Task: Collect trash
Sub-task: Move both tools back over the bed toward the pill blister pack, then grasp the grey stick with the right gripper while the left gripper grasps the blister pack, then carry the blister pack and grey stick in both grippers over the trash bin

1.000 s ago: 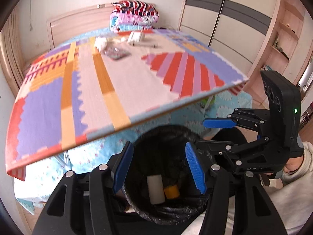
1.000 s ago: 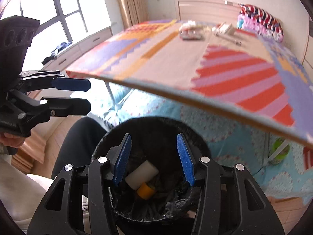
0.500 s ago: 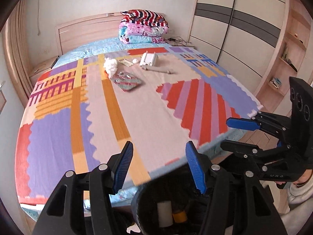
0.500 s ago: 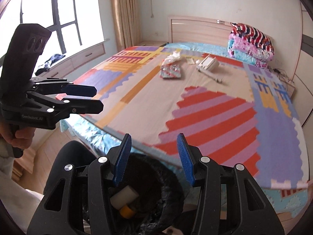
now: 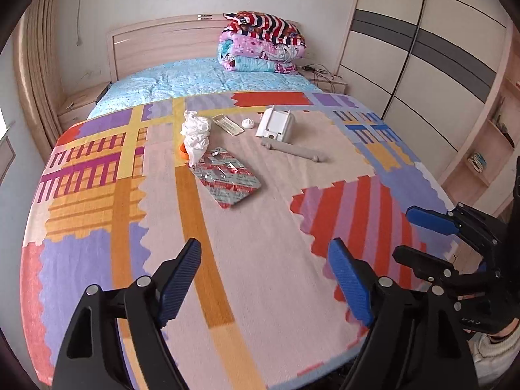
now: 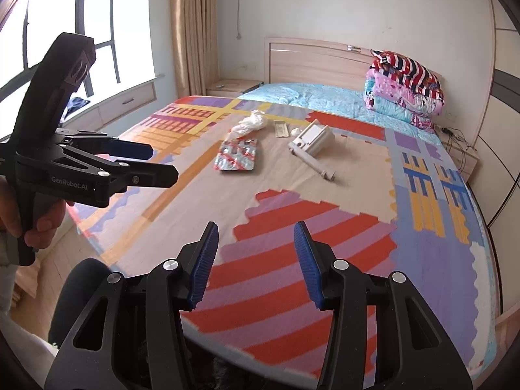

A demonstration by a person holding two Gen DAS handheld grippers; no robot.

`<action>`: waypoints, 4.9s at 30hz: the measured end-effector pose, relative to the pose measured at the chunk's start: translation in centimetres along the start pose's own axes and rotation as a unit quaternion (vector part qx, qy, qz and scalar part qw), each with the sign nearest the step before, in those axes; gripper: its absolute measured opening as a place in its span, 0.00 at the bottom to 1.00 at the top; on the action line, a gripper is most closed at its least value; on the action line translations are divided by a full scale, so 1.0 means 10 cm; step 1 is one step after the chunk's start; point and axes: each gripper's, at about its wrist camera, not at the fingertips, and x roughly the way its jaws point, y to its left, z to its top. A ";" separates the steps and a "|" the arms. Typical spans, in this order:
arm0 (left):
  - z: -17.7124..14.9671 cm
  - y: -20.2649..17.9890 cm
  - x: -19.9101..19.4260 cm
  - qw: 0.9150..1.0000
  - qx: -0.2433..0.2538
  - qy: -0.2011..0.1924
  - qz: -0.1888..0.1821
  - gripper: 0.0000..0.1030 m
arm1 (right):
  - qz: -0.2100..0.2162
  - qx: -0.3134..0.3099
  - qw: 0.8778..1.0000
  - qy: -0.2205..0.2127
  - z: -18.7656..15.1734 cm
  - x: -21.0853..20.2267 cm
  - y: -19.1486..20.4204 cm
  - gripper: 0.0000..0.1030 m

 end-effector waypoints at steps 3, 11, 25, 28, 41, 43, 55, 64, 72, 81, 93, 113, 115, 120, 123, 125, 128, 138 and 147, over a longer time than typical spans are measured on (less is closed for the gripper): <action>0.12 0.06 0.17 1.000 -0.009 0.007 0.003 0.75 | -0.007 -0.001 1.000 0.001 0.09 0.13 -0.10 0.49; 0.40 0.16 0.60 0.999 -0.014 0.025 0.015 0.75 | -0.017 0.002 1.000 0.010 0.28 0.46 -0.33 0.50; 0.57 0.23 1.11 0.996 -0.044 0.051 0.066 0.75 | -0.023 0.005 0.999 0.043 0.55 1.05 -0.63 0.50; 0.57 0.22 1.17 0.995 -0.044 0.053 0.075 0.75 | -0.028 0.000 0.998 0.050 0.58 1.15 -0.66 0.50; 0.58 0.18 1.31 0.991 -0.044 0.044 0.120 0.75 | -0.031 0.016 0.996 0.076 0.61 1.41 -0.76 0.50; 0.57 0.19 1.31 0.991 -0.044 0.043 0.121 0.75 | -0.030 0.014 0.996 0.078 0.60 1.40 -0.74 0.49; 0.51 0.17 1.23 0.992 -0.036 0.038 0.117 0.60 | -0.015 0.014 0.996 0.090 0.55 1.39 -0.63 0.15; 0.35 0.11 1.05 0.994 -0.025 0.036 0.103 0.57 | -0.003 0.004 0.996 0.086 0.51 1.21 -0.47 0.13; 0.21 -0.03 0.69 0.996 -0.001 0.014 0.092 0.57 | 0.015 0.019 0.997 0.074 0.41 0.97 -0.36 0.12; 0.01 -0.13 0.36 0.996 0.009 -0.006 0.089 0.57 | 0.016 0.016 0.998 0.063 0.35 0.70 -0.11 0.12; -0.40 -0.28 -0.31 0.995 0.032 -0.038 0.084 0.57 | 0.010 -0.017 0.999 0.034 0.19 0.10 0.23 0.12; -1.32 -0.41 -0.79 0.999 0.030 -0.003 0.030 0.57 | 0.039 -0.035 0.998 0.026 -0.50 -0.49 0.68 0.12; -1.40 -0.42 -0.80 0.999 0.031 0.001 0.025 0.57 | 0.046 -0.027 0.998 0.025 -0.56 -0.54 0.71 0.12; -1.53 -0.47 -0.87 0.999 0.038 0.004 0.012 0.57 | 0.063 -0.006 0.998 0.028 -0.72 -0.65 0.81 0.12; -1.61 -0.50 -0.92 0.999 0.044 0.008 0.005 0.57 | 0.076 0.009 0.996 0.040 -0.88 -0.66 0.86 0.12; -1.68 -0.51 -0.94 0.999 0.045 0.014 -0.001 0.57 | 0.084 0.017 0.995 0.052 -0.99 -0.66 0.91 0.12; -1.80 -0.54 -0.93 0.998 0.046 0.030 -0.011 0.57 | 0.087 0.021 0.994 0.063 -1.11 -0.69 0.94 0.12; -2.18 -0.47 -0.51 0.993 0.043 0.105 -0.008 0.57 | 0.097 0.042 0.987 0.119 -1.49 -0.51 1.00 0.12; -2.40 -0.28 -0.01 0.984 0.023 0.175 -0.008 0.57 | 0.102 0.059 0.976 0.185 -1.78 -0.10 1.06 0.12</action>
